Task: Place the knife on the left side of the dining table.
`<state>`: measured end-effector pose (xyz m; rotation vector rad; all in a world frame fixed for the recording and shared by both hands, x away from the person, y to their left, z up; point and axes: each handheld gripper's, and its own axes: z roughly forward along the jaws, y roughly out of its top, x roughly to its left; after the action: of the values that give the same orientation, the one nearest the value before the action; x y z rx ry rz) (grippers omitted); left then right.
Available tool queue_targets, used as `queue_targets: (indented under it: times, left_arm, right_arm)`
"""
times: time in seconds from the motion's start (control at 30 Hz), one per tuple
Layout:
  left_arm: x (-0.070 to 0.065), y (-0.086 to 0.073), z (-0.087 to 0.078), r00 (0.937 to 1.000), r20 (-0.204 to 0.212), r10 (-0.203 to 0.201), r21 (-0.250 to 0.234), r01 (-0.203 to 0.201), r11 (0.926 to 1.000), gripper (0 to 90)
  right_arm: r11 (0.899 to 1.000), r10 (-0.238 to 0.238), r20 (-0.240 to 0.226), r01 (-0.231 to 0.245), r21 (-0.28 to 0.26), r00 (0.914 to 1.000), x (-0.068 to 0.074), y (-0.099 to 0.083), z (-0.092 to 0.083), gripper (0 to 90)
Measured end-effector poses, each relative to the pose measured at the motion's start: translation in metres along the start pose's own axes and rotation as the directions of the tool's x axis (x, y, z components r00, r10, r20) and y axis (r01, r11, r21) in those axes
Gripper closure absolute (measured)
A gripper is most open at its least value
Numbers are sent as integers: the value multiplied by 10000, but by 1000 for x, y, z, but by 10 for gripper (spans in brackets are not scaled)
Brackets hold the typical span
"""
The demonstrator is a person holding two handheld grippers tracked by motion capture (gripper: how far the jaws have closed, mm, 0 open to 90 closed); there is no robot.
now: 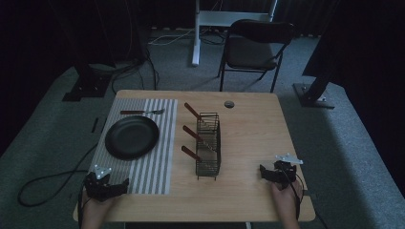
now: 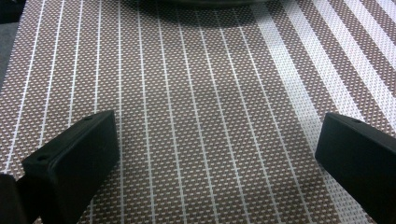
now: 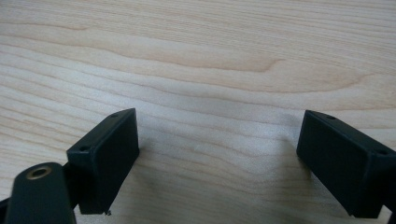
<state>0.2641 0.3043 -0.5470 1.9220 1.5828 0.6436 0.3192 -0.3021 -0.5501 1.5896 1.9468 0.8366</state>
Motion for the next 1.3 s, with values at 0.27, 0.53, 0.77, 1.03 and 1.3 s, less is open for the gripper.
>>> queue_targets:
  times: [0.27, 0.53, 0.77, 1.03, 1.3]
  left_arm:
    - [0, 0, 0, 10000, 41, 7, -11, -7, 10000, 5]
    - [1, -1, 0, 9999, 98, 46, -31, -46, 10000, 5]
    - [1, 0, -1, 9999, 114, 92, 69, -93, 9999, 5]
    - [1, 1, -2, 9983, 374, 444, 215, -452, 9987, 15]
    - [-4, 3, -6, 9953, 777, 573, 253, -594, 9979, 20]
  right_arm:
    - [10000, -1, 1, 1, -1, 10000, 0, 0, 0, 120]
    - [10000, -1, 0, 1, 1, 10000, 0, 0, 0, 120]
    - [10000, 4, -7, -4, -7, 10000, 0, 0, 0, 120]
    - [10000, 12, -6, -12, -7, 10000, 0, 0, 0, 120]
    - [10000, 13, -6, -13, -7, 10000, 0, 0, 0, 120]
